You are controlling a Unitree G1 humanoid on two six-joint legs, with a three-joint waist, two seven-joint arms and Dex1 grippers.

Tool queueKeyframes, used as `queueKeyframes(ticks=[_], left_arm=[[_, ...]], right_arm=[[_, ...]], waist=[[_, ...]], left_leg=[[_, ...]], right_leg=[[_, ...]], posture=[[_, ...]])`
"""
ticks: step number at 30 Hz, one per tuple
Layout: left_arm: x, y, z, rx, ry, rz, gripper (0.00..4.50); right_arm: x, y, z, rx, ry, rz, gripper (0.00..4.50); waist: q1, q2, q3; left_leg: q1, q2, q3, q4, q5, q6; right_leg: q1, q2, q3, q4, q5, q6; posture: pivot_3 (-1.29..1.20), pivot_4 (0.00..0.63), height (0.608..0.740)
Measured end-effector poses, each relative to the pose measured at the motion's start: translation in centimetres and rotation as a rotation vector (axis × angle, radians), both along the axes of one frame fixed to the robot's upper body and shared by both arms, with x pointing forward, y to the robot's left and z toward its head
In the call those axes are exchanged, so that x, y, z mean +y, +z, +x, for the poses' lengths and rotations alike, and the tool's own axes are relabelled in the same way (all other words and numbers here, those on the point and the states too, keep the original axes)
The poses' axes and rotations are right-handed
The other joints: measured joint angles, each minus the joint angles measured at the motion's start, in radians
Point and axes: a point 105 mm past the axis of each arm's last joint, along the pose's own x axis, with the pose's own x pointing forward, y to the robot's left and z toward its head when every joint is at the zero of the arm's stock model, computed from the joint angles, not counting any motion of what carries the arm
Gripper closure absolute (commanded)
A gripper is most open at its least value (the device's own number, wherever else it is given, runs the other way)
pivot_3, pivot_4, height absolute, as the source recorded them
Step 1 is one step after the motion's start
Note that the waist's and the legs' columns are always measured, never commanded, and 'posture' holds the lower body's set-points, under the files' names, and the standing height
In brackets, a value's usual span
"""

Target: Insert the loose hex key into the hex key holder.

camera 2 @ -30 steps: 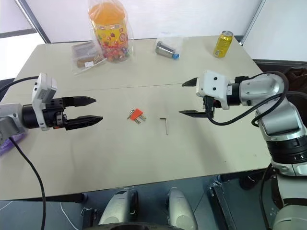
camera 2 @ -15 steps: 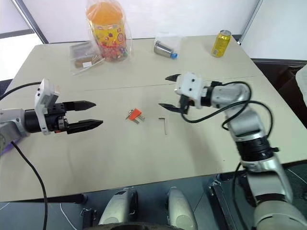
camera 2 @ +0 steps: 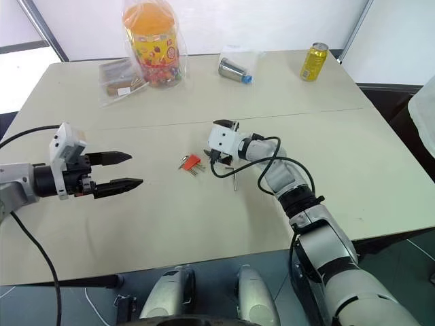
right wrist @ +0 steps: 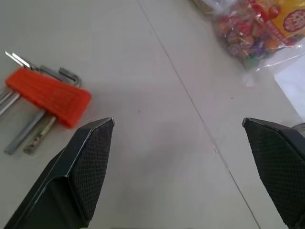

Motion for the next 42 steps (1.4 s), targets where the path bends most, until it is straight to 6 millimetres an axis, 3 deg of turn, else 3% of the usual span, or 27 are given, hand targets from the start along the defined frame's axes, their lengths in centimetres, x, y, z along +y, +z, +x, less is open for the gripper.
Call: queueKeyframes(ticks=[4, 11, 19, 27, 42], left_arm=[[0.2, -0.1, -0.2, -0.003, 0.012, 0.004, 0.07], [0.1, -0.3, -0.6, -0.005, 0.014, 0.014, 0.07], [0.3, -0.4, -0.6, -0.014, 0.025, 0.016, 0.07], [0.6, -0.2, -0.6, -0.025, 0.043, 0.017, 0.07], [0.7, -0.1, -0.7, -0.045, 0.070, 0.031, 0.07]], right_arm=[[-0.1, -1.3, 0.2, -0.020, -0.006, -0.060, 0.00], [1.3, -1.5, -0.5, -0.020, 0.047, -0.067, 0.00], [4.1, -2.2, -3.1, 0.080, 0.156, -0.035, 0.00], [5.8, -2.4, -3.6, 0.118, 0.174, -0.009, 0.00], [6.6, -2.9, -3.8, 0.262, 0.148, 0.030, 0.00]], waist=[[-0.005, 0.000, 0.000], [-0.022, 0.000, 0.000], [-0.022, 0.000, 0.000], [-0.022, 0.000, 0.000], [-0.025, 0.000, 0.000]], left_leg=[[0.000, 0.000, 0.000, 0.000, 0.000, 0.000], [0.000, 0.000, -0.001, -0.001, 0.000, 0.000], [0.001, 0.000, -0.001, -0.001, 0.000, 0.000], [0.001, 0.000, -0.001, -0.001, 0.000, 0.000], [0.002, 0.000, -0.001, -0.001, 0.000, 0.000]], right_leg=[[0.000, 0.000, 0.000, 0.000, 0.000, 0.000], [0.000, 0.000, 0.000, 0.001, 0.000, 0.000], [0.000, 0.000, -0.001, 0.002, 0.000, 0.000], [0.000, 0.000, -0.001, 0.002, 0.000, 0.000], [0.000, 0.000, -0.001, 0.002, 0.000, 0.000]], posture=[[0.00, 0.150, 0.740], [0.00, 0.150, 0.740], [0.00, 0.150, 0.740], [0.00, 0.150, 0.740], [0.00, 0.150, 0.740]])
